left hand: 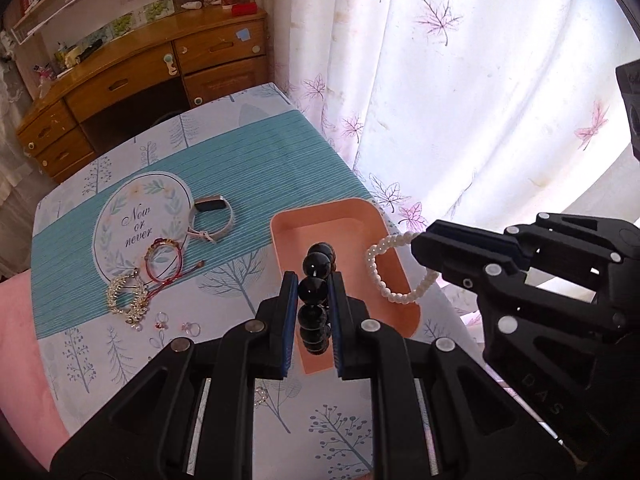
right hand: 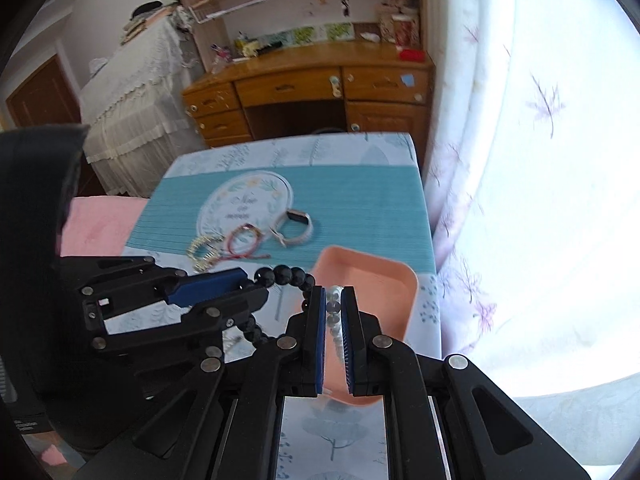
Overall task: Organize jewelry
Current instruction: 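Carry the black bracelet with the left tool while the right tool carries pearls to the tray, then open the right tool over the pink tray while the left tool releases the black bracelet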
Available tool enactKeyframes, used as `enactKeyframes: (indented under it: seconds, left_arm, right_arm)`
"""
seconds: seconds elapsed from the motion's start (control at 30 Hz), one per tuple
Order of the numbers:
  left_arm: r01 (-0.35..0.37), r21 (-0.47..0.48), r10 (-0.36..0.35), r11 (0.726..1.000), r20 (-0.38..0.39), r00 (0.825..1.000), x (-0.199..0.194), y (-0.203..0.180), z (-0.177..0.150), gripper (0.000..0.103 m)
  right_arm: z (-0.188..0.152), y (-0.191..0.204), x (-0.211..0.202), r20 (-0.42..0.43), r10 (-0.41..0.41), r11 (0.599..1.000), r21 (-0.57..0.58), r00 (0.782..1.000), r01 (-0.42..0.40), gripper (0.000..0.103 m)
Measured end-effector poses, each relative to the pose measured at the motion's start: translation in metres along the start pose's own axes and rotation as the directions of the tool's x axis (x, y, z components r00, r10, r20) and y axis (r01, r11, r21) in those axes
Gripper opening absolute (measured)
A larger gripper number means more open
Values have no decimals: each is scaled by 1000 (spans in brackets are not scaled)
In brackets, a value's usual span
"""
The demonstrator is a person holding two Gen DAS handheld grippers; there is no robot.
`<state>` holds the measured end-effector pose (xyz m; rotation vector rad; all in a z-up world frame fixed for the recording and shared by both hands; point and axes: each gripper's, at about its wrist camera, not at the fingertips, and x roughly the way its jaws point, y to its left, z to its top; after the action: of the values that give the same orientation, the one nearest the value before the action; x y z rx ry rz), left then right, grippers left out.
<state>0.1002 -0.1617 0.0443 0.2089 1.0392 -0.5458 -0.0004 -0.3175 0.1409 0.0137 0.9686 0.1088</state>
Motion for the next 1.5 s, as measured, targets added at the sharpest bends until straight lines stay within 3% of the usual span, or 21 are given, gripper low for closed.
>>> enactKeyframes:
  seconds: [0.2, 0.4, 0.53, 0.63, 0.7, 0.73, 0.8, 1.07, 1.23, 1.5]
  left_arm:
    - [13, -10, -13, 1000, -43, 999, 37, 3, 2, 13]
    - [15, -40, -19, 999, -94, 995, 63, 11, -2, 13]
    - [4, -52, -8, 999, -82, 997, 63, 15, 3, 13]
    - [-2, -54, -2, 999, -74, 997, 61, 18, 7, 13]
    - [-3, -58, -1, 998, -72, 997, 61, 19, 9, 13]
    - [-2, -58, -2, 998, -72, 997, 61, 19, 10, 13]
    - [-1, -57, -3, 998, -72, 997, 61, 18, 12, 13]
    - [20, -46, -25, 999, -107, 994, 79, 5, 17, 14]
    - [55, -65, -64, 996, -141, 988, 86, 1, 17, 39]
    - [39, -70, -44, 997, -81, 996, 59, 16, 6, 39]
  right_arm:
    - [-15, -34, 61, -101, 11, 998, 66, 995, -5, 7]
    - [-20, -34, 115, -168, 33, 994, 107, 985, -15, 8]
    - [-24, -35, 140, -191, 56, 990, 139, 980, -29, 8]
    - [-23, -28, 151, -207, 151, 977, 180, 967, -114, 9]
    - [-22, -24, 155, -209, 210, 963, 210, 955, -166, 17]
    - [-22, -23, 156, -202, 217, 961, 216, 955, -173, 24]
    - [-21, -19, 153, -187, 197, 965, 211, 962, -157, 28]
    - [-24, -25, 133, -167, 157, 971, 207, 974, -121, 28]
    - [-27, -28, 133, -177, 146, 971, 216, 973, -107, 28]
    - [-33, -25, 121, -172, 128, 977, 190, 977, -95, 28]
